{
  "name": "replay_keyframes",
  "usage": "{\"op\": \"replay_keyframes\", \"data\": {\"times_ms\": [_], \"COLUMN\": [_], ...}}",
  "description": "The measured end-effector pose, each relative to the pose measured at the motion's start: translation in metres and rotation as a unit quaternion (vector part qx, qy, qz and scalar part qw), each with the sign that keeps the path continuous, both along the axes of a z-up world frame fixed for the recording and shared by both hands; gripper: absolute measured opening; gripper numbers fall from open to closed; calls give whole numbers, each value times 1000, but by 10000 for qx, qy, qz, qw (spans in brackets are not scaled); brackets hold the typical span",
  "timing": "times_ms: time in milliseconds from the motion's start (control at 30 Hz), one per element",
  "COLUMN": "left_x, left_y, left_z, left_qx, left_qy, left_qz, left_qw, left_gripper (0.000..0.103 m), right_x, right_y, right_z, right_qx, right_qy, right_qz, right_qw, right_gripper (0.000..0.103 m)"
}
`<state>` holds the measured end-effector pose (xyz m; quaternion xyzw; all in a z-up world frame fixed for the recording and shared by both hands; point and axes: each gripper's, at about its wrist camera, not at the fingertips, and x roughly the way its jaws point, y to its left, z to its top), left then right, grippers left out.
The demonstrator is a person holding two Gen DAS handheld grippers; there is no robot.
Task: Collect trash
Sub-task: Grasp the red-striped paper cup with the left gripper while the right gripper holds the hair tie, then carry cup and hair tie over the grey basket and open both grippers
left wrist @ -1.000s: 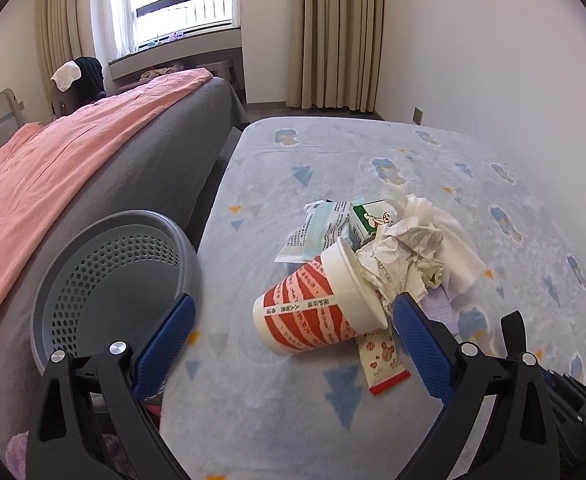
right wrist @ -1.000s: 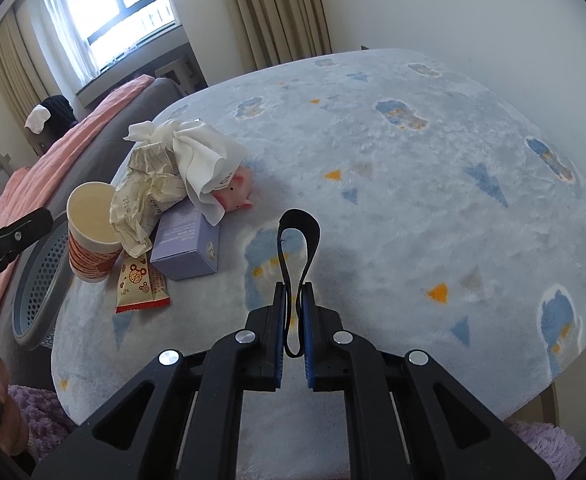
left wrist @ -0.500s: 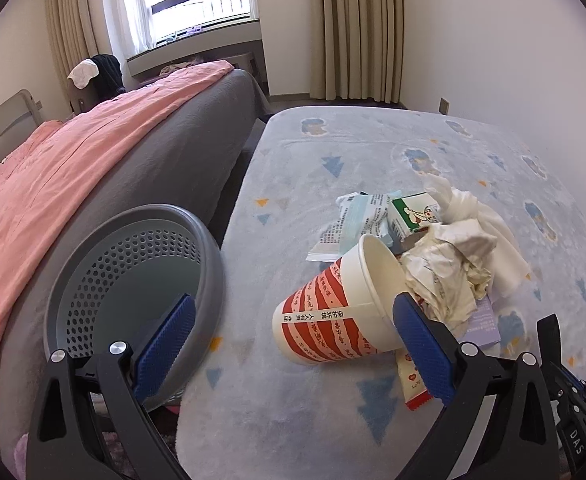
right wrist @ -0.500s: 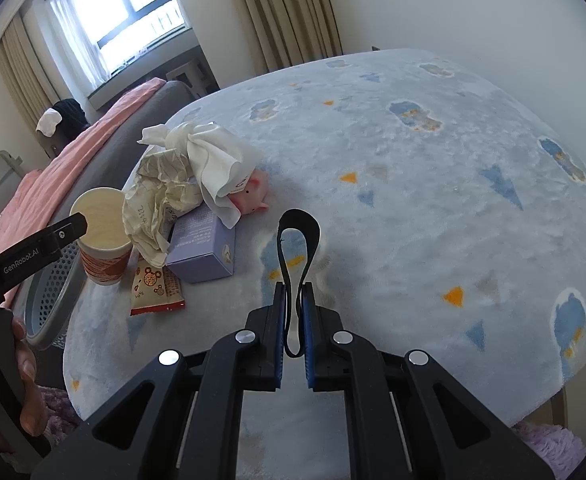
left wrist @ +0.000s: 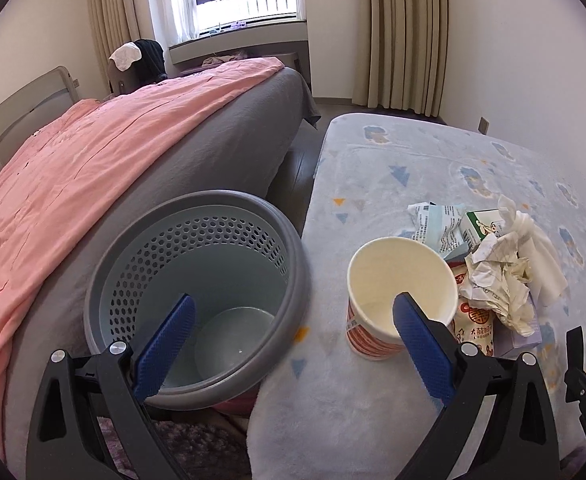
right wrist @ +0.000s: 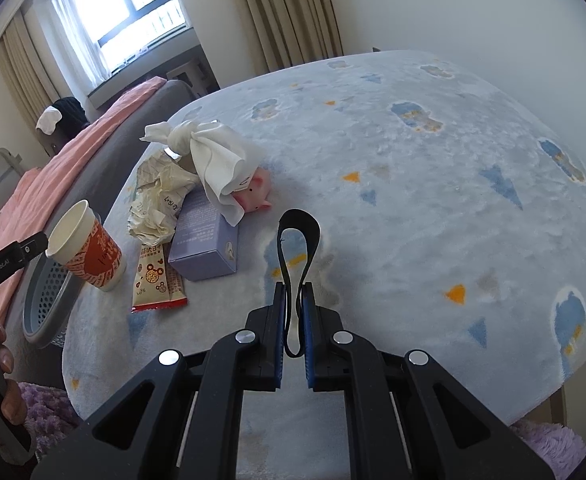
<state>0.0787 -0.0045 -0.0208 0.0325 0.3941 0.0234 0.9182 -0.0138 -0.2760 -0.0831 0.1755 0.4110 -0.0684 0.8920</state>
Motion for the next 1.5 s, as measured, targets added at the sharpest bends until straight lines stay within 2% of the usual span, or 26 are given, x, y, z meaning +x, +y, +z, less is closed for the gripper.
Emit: {"op": "replay_keyframes", "data": {"times_ms": [133, 333, 500, 767, 1067, 1133, 1167, 1200, 1233, 1367, 1500], "left_x": [-14, -24, -14, 13, 32, 31, 30, 29, 30, 19, 1], "left_y": [1, -18, -34, -47, -51, -50, -49, -49, -49, -44, -31], "left_z": [3, -12, -29, -49, -57, -58, -58, -58, -59, -53, -34], "left_qx": [-99, 62, 59, 94, 80, 49, 28, 13, -21, -20, -131], "left_qy": [-69, 55, 204, 181, 75, 58, 64, 99, 164, 124, -55], "left_qz": [-129, -434, -562, -464, -480, -519, -543, -570, -617, -640, -693], "left_qw": [9998, 9990, 9982, 9987, 9988, 9986, 9985, 9983, 9980, 9979, 9975], "left_gripper": [95, 95, 95, 95, 94, 90, 82, 67, 61, 61, 61], "right_x": [0, 0, 1, 4, 6, 6, 6, 6, 6, 5, 4], "right_y": [0, 0, -2, -8, -6, -6, -5, -5, -5, -2, 5], "right_z": [0, 0, -3, -10, -13, -13, -13, -13, -13, -10, -3], "right_qx": [15, 54, 112, 190, 142, 140, 134, 132, 128, 53, -34], "right_qy": [-7, -4, 21, 86, 136, 149, 149, 146, 141, 107, 82], "right_qz": [-20, -31, -36, -41, -23, -30, -32, -29, -26, -1, 49], "right_qw": [10000, 10000, 9999, 9998, 9998, 9998, 9998, 9998, 9998, 9999, 9999], "right_gripper": [9, 9, 9, 9, 9, 9, 9, 9, 9, 9, 9]}}
